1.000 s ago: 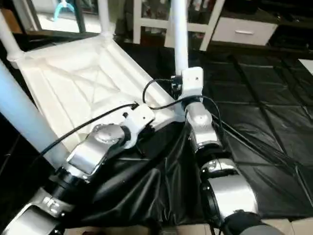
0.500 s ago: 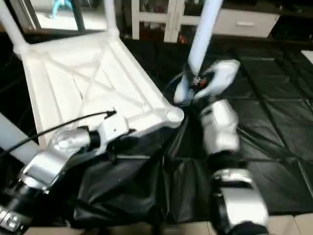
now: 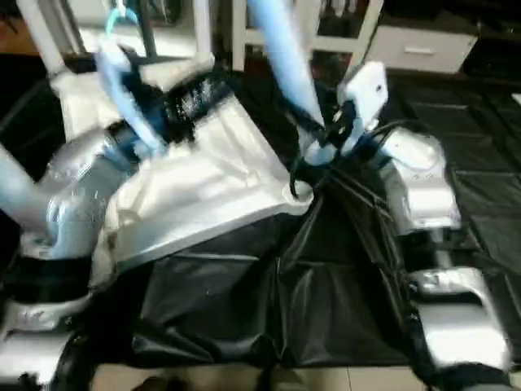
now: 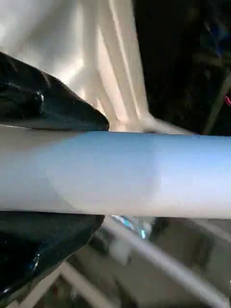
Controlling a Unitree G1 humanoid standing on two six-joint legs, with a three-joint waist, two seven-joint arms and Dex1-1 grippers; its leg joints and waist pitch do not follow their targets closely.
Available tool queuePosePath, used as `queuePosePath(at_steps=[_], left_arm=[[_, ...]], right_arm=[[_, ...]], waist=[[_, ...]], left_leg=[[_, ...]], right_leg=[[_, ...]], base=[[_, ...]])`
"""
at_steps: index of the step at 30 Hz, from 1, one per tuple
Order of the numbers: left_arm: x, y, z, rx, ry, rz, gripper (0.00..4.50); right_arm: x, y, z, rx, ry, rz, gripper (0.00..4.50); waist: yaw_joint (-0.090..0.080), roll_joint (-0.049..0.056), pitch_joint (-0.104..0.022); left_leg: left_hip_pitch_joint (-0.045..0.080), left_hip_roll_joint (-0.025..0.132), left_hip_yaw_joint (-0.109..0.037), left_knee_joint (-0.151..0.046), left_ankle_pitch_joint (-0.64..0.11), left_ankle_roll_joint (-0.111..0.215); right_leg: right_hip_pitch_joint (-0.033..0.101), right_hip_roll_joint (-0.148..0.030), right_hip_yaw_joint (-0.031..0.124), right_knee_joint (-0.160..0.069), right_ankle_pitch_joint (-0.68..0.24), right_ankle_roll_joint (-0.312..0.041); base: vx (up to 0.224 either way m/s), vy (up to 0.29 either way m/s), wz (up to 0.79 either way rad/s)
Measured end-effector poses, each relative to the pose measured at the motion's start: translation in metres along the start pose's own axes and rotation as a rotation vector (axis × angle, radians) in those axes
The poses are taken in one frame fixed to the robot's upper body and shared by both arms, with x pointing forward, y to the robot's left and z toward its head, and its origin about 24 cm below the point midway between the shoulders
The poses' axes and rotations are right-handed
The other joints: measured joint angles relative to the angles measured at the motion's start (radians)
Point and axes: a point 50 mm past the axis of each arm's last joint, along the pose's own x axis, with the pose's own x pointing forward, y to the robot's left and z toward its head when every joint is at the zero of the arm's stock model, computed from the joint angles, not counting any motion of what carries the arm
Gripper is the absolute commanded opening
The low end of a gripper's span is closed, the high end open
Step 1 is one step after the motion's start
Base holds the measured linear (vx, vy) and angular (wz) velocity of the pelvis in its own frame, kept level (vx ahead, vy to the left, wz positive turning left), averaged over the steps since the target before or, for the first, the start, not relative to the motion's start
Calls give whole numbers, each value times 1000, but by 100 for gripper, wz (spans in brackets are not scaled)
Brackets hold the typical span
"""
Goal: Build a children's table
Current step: Insert table leg to table base
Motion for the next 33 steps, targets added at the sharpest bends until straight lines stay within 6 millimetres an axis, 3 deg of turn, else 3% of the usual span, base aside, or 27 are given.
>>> queuePosePath(at_steps=[3, 11, 16, 22, 23, 32, 33], left_arm=[[9, -1, 16, -50, -72, 1, 265], [9, 2, 19, -178, -107, 35, 333], [9, 8, 22, -205, -112, 77, 341], [9, 10, 22, -235, -118, 96, 294], [9, 11, 22, -237, -119, 100, 268], [9, 15, 28, -248, -165, 118, 213], [9, 15, 28, -248, -165, 119, 187]], right_arm=[[5, 14, -7, 14, 27, 62, 178], [6, 30, -9, -10, 85, 132, 178], [8, 30, -9, -18, 97, 84, 178], [10, 24, -6, -20, 75, -17, 178], [10, 23, -5, -25, 73, -27, 178], [12, 21, -4, -41, 77, -59, 178], [12, 21, -4, -43, 79, -59, 178]], waist=[[4, 3, -1], [13, 4, -1], [16, 7, -1], [21, 8, -2], [21, 9, -2], [21, 9, -2], [21, 10, -2]], left_leg=[[0, 0, 0, 2, 0, 0], [-2, 1, -2, 8, 0, 0], [-1, 2, -3, 13, 0, 0], [0, 2, -3, 14, 1, -2], [0, 2, -3, 14, 1, -2], [0, 2, -4, 14, 1, -1], [0, 2, -4, 15, 1, -1]], right_leg=[[0, 0, 0, 1, 0, 0], [-1, 0, -1, 6, 0, 0], [0, 0, -1, 13, 0, 0], [0, 0, -1, 15, 0, 0], [0, 0, -1, 15, 0, 0], [0, 0, -1, 16, 0, 0], [0, 0, -1, 16, 0, 0]], base=[[0, 0, 0], [0, 0, 0], [0, 0, 0], [0, 0, 0], [0, 0, 0], [0, 0, 0], [0, 0, 0]])
